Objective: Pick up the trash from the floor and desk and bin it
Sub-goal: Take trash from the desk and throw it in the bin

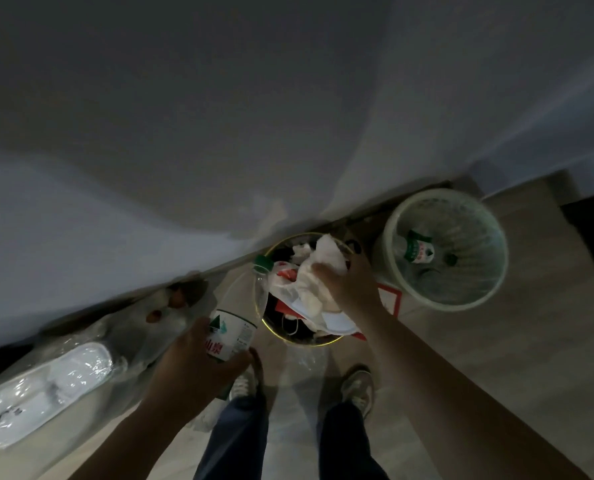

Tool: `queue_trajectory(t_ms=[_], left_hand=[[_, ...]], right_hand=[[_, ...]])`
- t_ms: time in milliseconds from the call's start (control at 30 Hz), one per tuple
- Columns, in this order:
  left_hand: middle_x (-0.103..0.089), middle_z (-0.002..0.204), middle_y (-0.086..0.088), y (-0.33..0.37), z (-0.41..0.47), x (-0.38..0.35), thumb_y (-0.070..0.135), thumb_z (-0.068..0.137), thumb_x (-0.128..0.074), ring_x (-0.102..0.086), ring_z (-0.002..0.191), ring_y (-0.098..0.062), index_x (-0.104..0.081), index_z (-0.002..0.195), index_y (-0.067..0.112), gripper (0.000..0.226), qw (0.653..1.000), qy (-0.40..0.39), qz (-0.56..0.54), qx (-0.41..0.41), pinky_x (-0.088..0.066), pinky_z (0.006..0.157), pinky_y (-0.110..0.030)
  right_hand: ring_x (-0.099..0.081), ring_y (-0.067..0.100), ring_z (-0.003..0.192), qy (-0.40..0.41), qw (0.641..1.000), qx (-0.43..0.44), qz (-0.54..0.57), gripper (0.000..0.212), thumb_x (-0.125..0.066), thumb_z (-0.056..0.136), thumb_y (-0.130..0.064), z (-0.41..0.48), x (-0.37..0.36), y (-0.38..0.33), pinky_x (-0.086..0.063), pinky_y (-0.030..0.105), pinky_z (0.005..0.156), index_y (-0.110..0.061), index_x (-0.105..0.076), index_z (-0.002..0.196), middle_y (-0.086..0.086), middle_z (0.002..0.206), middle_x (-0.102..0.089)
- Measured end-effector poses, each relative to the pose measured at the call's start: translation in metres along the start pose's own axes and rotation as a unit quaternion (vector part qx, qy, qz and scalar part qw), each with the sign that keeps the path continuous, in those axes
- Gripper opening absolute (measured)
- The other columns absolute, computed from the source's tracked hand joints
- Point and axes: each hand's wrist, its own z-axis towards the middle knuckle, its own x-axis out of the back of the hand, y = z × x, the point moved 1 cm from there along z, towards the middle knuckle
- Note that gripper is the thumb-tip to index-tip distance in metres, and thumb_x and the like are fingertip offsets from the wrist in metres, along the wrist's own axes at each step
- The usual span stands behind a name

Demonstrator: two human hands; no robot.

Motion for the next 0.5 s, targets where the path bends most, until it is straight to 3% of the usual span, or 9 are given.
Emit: queue_trajectory(t_ms=[167, 300, 400, 500], left_hand=[[-0.05, 0.082, 0.012, -0.027, 0.04, -0.019, 0.038, 0.074, -0.075, -0.058, 0.07, -0.003, -0.046, 0.118, 0.02, 0.055, 1.0, 0.001, 0.002, 0.029, -0.053, 0.057, -0.023], [-0.051, 0.083, 0.012, -0.037, 0.065, -0.035, 0.04, 0.075, -0.074, -0.055, 0.068, 0.0, -0.043, 0.114, 0.028, 0.051, 0.999, 0.0, 0.004, 0.038, -0.048, 0.051, -0.017], [-0.054, 0.089, 0.008, -0.042, 0.08, -0.044, 0.041, 0.074, -0.075, -0.057, 0.07, -0.002, -0.044, 0.113, 0.027, 0.051, 0.999, -0.009, 0.01, 0.035, -0.052, 0.054, -0.02], [-0.052, 0.089, 0.009, -0.044, 0.089, -0.05, 0.039, 0.074, -0.075, -0.061, 0.077, -0.01, -0.048, 0.118, 0.02, 0.055, 1.0, -0.004, 0.012, 0.021, -0.057, 0.065, -0.029]], right_hand=[[-0.05, 0.026, 0.122, 0.002, 1.0, -0.012, 0.003, 0.078, -0.067, 0.085, -0.043, 0.049, -0.048, 0.014, -0.036, 0.026, 0.084, -0.007, -0.03, 0.144, 0.011, 0.139, -0.047], [-0.053, 0.027, 0.116, -0.03, 0.998, -0.059, -0.014, 0.075, -0.069, 0.085, -0.04, 0.075, -0.078, 0.058, -0.038, 0.026, 0.081, -0.005, -0.034, 0.141, 0.013, 0.133, -0.051], [-0.055, 0.028, 0.116, -0.017, 0.993, -0.114, -0.005, 0.073, -0.066, 0.085, -0.048, 0.086, -0.084, 0.076, -0.037, 0.027, 0.079, -0.004, -0.04, 0.138, 0.012, 0.13, -0.054], [-0.052, 0.03, 0.121, 0.004, 0.993, -0.114, -0.016, 0.09, -0.066, 0.078, -0.062, 0.097, -0.091, 0.075, -0.039, 0.031, 0.086, -0.003, -0.037, 0.141, 0.014, 0.136, -0.053]])
